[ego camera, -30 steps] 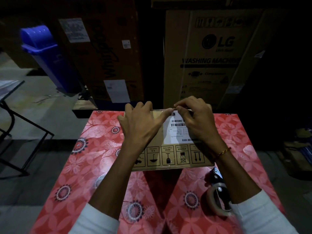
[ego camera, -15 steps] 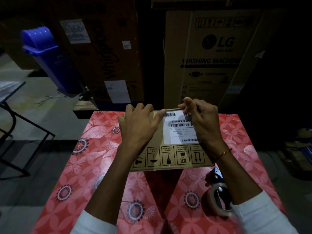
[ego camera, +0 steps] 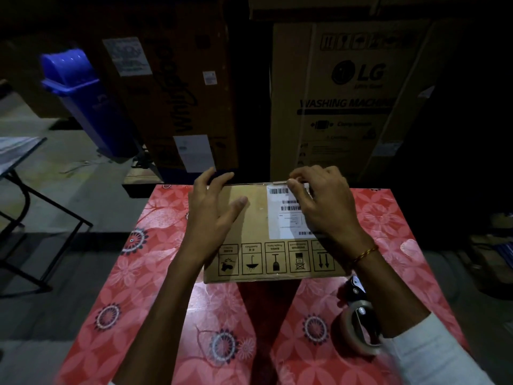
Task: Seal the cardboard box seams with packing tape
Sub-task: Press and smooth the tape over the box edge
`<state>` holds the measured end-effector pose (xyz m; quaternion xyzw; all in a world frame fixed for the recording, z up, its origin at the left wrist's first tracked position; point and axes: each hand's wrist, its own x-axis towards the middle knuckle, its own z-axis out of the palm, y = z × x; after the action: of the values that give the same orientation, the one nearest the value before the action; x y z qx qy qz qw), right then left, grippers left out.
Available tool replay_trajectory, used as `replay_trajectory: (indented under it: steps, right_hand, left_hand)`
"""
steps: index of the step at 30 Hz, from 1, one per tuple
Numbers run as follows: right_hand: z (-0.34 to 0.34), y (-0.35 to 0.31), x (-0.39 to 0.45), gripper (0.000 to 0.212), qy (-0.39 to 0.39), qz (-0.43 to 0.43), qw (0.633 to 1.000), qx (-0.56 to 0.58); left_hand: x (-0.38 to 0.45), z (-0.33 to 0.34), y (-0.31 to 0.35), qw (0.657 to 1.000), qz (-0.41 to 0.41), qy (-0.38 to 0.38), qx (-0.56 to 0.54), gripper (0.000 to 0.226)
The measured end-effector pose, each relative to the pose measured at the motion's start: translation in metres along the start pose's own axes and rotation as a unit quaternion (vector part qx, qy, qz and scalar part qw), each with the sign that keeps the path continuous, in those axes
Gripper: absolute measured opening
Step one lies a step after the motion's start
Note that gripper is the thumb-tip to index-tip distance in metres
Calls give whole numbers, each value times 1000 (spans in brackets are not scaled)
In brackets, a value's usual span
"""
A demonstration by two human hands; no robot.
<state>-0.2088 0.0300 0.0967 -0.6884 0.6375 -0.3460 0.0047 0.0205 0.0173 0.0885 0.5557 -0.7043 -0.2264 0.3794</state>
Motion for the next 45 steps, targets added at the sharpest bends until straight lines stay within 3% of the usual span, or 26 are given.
replay_trajectory:
  steps: [6, 9, 11, 14, 17, 19, 21, 24, 28, 31, 35, 40, 42, 45]
  right_hand:
    - [-4, -2, -3, 86, -114, -41, 987, -104]
    - [-13, 8, 0, 90, -139, -61, 988, -39]
    - [-15, 16, -2, 88, -125, -57, 990, 20]
    - [-11, 24, -14, 75, -39, 66, 991, 108]
    - [-5, 32, -28, 67, -43, 225, 967, 108]
    - [-4, 34, -34, 70, -78, 261, 950, 153]
    - [-5, 34, -36, 68, -73, 267, 938, 208]
    - [-3, 32, -41, 59, -45, 269, 922, 276]
    - [6, 35, -48, 54, -1, 325, 846, 424]
    - [21, 40, -56, 36, 16, 331, 821, 464]
    - [40, 53, -63, 11, 10, 360, 798, 484]
    - [58, 65, -73, 14, 7, 377, 801, 465]
    - [66, 71, -80, 18, -2, 386, 803, 453]
    - [78, 79, -97, 25, -26, 390, 805, 447]
  left_hand:
    - [-2, -4, 11, 993, -69, -64, 73, 96]
    - [0, -7, 11, 991, -81, -87, 56, 93]
    - [3, -11, 9, 987, -95, -122, 34, 105]
    - [2, -13, 1, 985, -123, -123, -13, 120]
    - [-6, -4, -6, 967, -188, -38, -166, 94]
    - [-10, 2, -8, 949, -216, -8, -231, 74]
    - [-10, 5, -8, 952, -203, 5, -230, 58]
    - [-9, 8, -7, 964, -173, 30, -198, 55]
    - [-9, 16, -15, 966, -139, 62, -210, 76]
    - [-10, 26, -28, 940, -170, 44, -293, 78]
    - [-14, 37, -56, 938, -203, -23, -279, 62]
    - [-34, 51, -86, 931, -231, -85, -269, 27]
    - [-44, 56, -88, 929, -245, -115, -252, 23]
    - [-50, 60, -84, 938, -251, -136, -195, 49]
